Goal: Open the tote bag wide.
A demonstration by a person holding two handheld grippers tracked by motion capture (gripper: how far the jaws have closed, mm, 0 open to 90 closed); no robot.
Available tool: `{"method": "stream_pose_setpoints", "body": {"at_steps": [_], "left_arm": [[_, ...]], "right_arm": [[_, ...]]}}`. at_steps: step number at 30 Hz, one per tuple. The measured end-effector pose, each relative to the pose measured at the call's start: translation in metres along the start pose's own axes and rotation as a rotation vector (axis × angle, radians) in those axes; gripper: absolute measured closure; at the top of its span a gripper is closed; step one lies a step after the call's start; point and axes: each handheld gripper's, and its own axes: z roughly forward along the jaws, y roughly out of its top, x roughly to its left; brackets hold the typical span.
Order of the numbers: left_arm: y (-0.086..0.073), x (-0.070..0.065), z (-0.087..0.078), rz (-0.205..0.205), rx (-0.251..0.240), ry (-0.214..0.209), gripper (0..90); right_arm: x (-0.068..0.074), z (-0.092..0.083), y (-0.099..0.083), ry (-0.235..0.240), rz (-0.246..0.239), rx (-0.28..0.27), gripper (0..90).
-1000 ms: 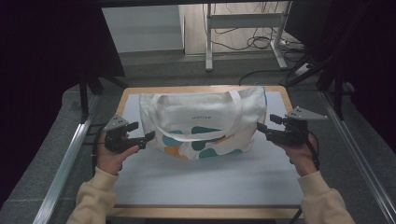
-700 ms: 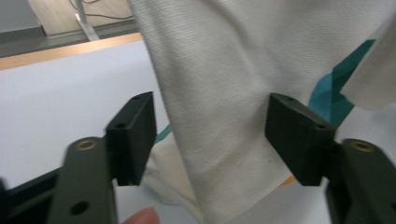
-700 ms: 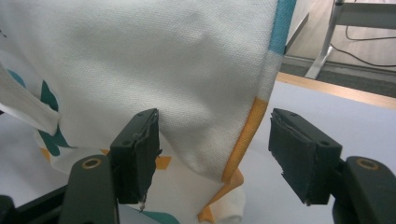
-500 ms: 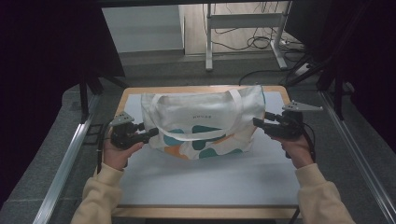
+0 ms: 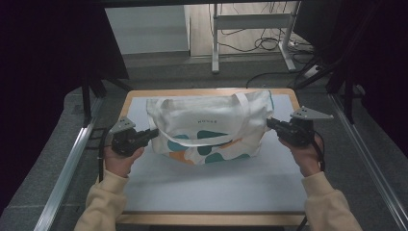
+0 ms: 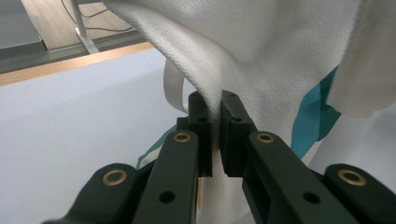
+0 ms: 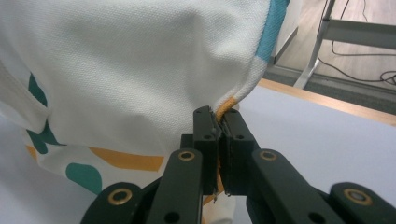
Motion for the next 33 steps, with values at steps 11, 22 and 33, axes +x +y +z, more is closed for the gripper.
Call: {"method": "stream_pose_setpoints", "body": {"at_steps": [11, 22, 33], "left_arm": [[-0.011, -0.005, -0.009, 0.014, -0.025, -0.018, 85.3], [-0.023, -0.010, -0.015, 0.031, -0.035, -0.038, 85.3], [-0.031, -0.012, -0.006, 0.031, 0.001, -0.034, 85.6]], "right_arm": [[0.008, -0.013, -0.017, 0.006, -0.014, -0.046, 85.3], [0.012, -0.019, -0.028, 0.020, -0.019, -0.058, 85.4], [0.013, -0.011, -0.042, 0.021, -0.007, -0.018, 85.4]]}}
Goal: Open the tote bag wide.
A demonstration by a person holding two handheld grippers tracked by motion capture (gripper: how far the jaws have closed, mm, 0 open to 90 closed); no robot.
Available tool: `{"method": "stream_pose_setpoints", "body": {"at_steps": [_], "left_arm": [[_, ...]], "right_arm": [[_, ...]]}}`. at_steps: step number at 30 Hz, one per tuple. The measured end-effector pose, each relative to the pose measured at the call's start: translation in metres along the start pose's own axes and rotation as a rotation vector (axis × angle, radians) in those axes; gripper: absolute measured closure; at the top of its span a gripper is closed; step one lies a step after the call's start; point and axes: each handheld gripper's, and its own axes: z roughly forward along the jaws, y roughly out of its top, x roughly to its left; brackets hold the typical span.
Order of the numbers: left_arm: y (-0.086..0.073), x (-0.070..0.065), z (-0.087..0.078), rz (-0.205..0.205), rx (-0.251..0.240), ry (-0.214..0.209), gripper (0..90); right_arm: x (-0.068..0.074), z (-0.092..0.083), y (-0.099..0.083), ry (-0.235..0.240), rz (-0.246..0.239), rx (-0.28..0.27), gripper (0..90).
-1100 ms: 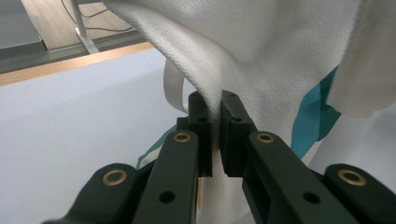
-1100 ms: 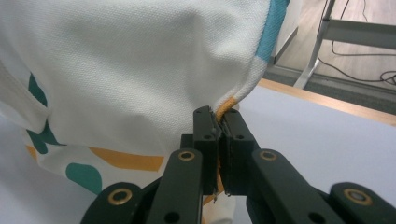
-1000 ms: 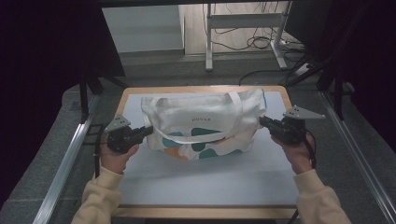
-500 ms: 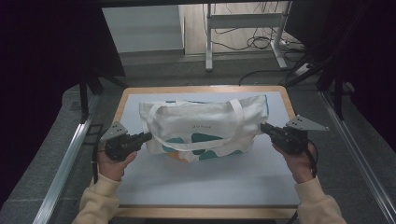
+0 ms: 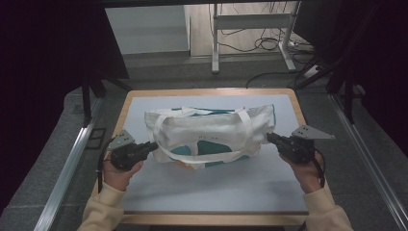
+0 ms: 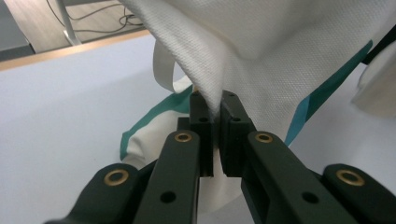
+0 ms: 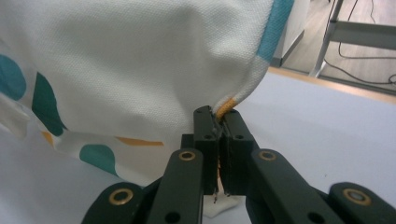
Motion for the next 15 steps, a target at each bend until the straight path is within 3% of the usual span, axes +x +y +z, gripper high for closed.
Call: {"method": "stream_pose_setpoints", "body": {"at_steps": [15], "left_arm": [[-0.009, 0.000, 0.008, -0.016, 0.031, -0.003, 86.0]], "right_arm": [[-0.001, 0.010, -0.021, 0.013, 0.048, 0.025, 85.4]]}}
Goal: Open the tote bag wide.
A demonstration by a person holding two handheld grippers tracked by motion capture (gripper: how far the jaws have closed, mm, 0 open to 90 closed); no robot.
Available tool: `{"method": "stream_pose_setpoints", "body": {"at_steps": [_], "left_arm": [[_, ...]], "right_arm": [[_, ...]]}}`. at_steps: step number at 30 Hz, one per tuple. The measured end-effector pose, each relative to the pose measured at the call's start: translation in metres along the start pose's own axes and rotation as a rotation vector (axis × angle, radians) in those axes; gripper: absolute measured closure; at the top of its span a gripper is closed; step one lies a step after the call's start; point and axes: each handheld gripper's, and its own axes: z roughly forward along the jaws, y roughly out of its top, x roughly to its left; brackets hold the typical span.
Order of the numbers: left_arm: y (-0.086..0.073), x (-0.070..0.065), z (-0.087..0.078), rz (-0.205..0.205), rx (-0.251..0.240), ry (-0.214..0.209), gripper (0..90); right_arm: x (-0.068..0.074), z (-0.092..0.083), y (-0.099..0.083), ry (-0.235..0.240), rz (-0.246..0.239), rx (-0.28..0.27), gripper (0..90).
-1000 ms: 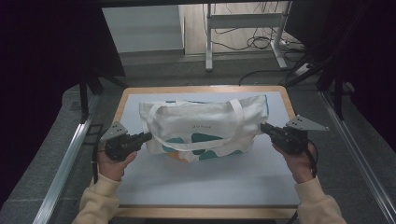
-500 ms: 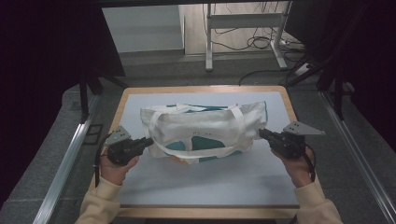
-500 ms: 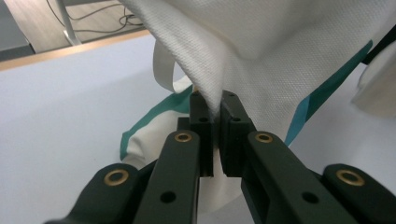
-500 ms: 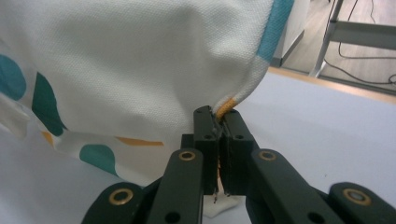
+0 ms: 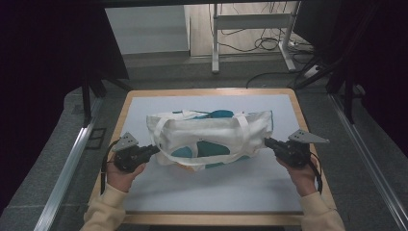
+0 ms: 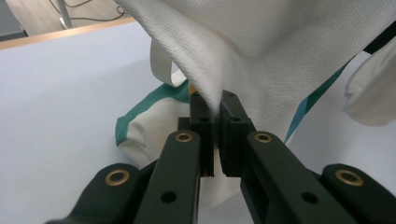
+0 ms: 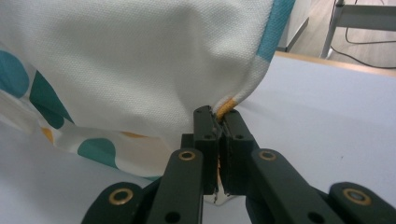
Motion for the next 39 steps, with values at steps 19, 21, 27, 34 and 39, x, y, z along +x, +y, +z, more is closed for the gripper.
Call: {"method": "stream_pose_setpoints", "body": {"at_steps": [19, 21, 27, 34, 39], "left_arm": [[-0.013, -0.003, 0.010, 0.014, 0.041, 0.014, 86.2], [-0.015, -0.003, 0.011, 0.020, 0.043, 0.014, 86.3], [-0.017, -0.005, 0.011, 0.036, 0.050, 0.016, 86.4], [-0.019, -0.006, 0.013, 0.042, 0.060, 0.018, 86.5], [-0.022, -0.005, 0.018, 0.061, 0.094, 0.033, 86.7]], "right_arm": [[0.000, 0.014, -0.019, 0.002, 0.008, 0.065, 85.3], [0.000, 0.015, -0.021, 0.005, 0.010, 0.071, 85.3], [0.001, 0.016, -0.024, 0.007, 0.008, 0.087, 85.3], [0.002, 0.018, -0.030, 0.003, -0.012, 0.117, 85.4], [0.003, 0.022, -0.033, -0.007, -0.034, 0.142, 85.5]]}}
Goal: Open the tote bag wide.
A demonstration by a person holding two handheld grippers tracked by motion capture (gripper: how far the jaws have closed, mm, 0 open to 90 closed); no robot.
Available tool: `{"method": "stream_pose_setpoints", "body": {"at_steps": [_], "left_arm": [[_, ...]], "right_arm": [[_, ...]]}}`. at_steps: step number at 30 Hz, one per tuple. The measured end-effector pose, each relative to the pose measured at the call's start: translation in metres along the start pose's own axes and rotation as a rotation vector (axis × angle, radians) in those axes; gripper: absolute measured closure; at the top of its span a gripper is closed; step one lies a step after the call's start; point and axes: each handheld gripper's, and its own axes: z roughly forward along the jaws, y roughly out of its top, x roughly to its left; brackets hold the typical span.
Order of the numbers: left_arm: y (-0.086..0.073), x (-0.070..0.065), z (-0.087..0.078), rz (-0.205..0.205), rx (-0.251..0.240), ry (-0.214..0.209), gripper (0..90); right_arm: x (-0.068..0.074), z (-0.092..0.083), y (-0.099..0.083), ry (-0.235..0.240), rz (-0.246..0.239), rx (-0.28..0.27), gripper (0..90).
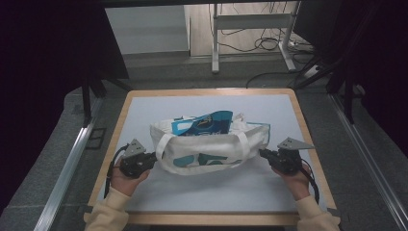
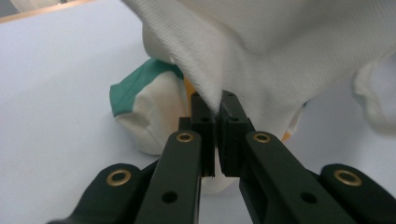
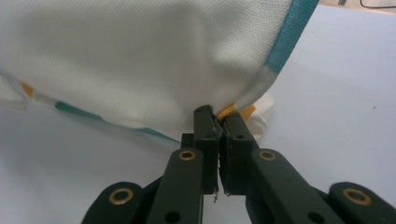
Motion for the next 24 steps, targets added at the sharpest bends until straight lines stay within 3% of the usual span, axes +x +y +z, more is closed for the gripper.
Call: {"method": "stream_pose_setpoints", "body": {"at_steps": [12, 19, 24], "left_arm": [[-0.005, 0.006, 0.009, -0.019, 0.032, -0.002, 86.7], [-0.010, 0.005, 0.026, -0.011, 0.096, 0.002, 86.7], [-0.011, 0.006, 0.029, -0.023, 0.102, -0.002, 86.6]], "right_arm": [[-0.001, 0.009, -0.006, -0.003, -0.001, 0.060, 85.5], [0.000, 0.015, -0.009, -0.016, -0.015, 0.109, 85.8], [0.001, 0.016, -0.010, -0.018, -0.017, 0.119, 85.8]]}}
